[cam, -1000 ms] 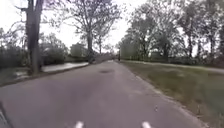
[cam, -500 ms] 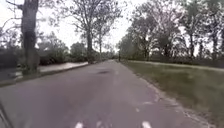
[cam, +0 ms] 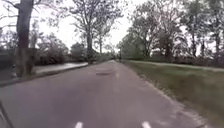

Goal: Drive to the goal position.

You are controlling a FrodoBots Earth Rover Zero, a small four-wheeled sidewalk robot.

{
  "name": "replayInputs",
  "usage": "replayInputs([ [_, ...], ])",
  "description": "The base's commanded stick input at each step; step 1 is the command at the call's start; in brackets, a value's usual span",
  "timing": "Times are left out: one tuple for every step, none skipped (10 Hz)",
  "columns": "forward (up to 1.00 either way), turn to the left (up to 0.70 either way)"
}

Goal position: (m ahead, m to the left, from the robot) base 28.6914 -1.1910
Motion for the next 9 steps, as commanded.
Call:
replayInputs([
  [1.00,0.00],
  [1.00,0.00],
  [1.00,0.00],
  [1.00,0.00],
  [1.00,0.00],
  [1.00,0.00],
  [1.00,0.00],
  [1.00,0.00],
  [1.00,0.00],
])
